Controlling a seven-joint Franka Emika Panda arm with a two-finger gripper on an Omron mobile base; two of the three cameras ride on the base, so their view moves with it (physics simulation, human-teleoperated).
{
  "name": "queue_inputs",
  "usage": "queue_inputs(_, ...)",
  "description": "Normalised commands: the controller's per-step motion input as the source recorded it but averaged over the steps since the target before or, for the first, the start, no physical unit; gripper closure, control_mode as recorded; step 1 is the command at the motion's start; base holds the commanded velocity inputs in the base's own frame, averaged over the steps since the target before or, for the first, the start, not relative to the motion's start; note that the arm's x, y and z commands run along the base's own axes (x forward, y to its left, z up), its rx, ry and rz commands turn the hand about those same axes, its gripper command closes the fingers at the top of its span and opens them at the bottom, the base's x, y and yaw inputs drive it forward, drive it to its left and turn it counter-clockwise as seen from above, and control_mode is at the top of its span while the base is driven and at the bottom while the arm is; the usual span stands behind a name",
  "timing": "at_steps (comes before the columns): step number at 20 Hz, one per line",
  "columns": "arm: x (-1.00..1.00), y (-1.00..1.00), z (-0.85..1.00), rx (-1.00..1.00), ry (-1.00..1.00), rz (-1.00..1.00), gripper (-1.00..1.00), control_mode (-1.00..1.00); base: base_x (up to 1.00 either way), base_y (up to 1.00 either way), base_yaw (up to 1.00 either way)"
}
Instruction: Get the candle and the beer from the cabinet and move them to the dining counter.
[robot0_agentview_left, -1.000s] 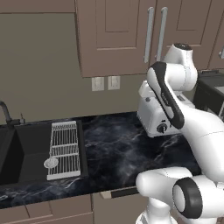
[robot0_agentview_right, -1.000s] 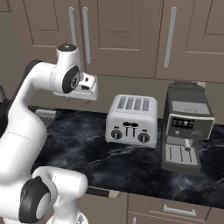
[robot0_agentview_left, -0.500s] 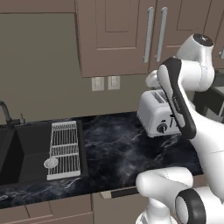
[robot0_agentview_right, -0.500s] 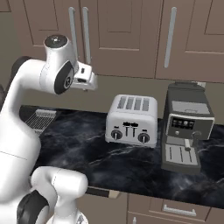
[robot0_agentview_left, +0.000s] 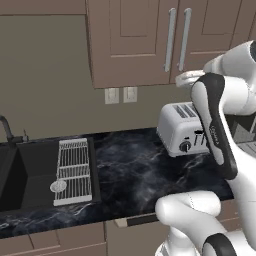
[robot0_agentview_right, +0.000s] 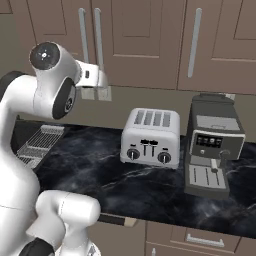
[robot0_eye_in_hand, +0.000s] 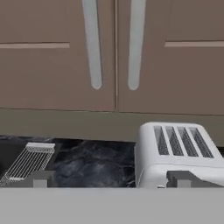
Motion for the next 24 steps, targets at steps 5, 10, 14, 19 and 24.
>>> queue_inputs(5,-0.27,-0.08,0.43,0.0,-0.48,0.0,-1.0,-1.0,0.0,0.0,0.0)
queue_inputs(10,-0.27,-0.12,0.38,0.0,-0.44,0.0,-1.0,-1.0,0.0,0.0,0.0)
queue_inputs(14,-0.12,-0.07,0.35,0.0,-0.35,0.0,-1.0,-1.0,0.0,0.0,0.0)
queue_inputs(19,-0.02,-0.04,0.2,0.0,-0.25,-0.01,-1.0,-1.0,0.0,0.0,0.0)
queue_inputs(24,0.02,0.0,0.33,0.0,-0.03,-0.01,-1.0,-1.0,0.0,0.0,0.0)
